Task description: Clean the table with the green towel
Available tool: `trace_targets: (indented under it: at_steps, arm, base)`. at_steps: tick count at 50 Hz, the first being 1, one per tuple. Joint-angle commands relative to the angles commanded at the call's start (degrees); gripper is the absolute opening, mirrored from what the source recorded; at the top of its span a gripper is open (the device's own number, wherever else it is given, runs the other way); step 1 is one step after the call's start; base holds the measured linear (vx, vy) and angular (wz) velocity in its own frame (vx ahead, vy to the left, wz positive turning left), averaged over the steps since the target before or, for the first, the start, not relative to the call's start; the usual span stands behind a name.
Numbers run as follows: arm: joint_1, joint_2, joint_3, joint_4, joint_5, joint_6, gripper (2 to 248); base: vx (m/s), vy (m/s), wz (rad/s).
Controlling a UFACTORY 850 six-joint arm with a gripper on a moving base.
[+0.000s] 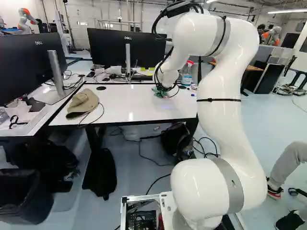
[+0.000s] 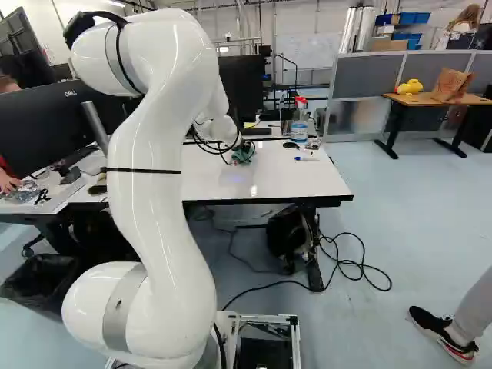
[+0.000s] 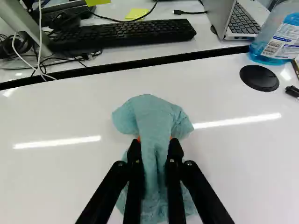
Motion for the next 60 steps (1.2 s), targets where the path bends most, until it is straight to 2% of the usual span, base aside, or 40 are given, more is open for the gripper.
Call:
trace_targets:
  at_steps: [16,34,60]
  arm:
    - [0.76,2.91,2.01,0.00,0.00,0.00,53]
    - [2.57,8.42,7.30,0.00,0.00,0.00,53]
    - [2.86,14.90,15.36,0.00,0.00,0.00,53]
  base:
    - [0.000,0.000,0.000]
    - [0.000,0.000,0.000]
    - [0.000,0.000,0.000]
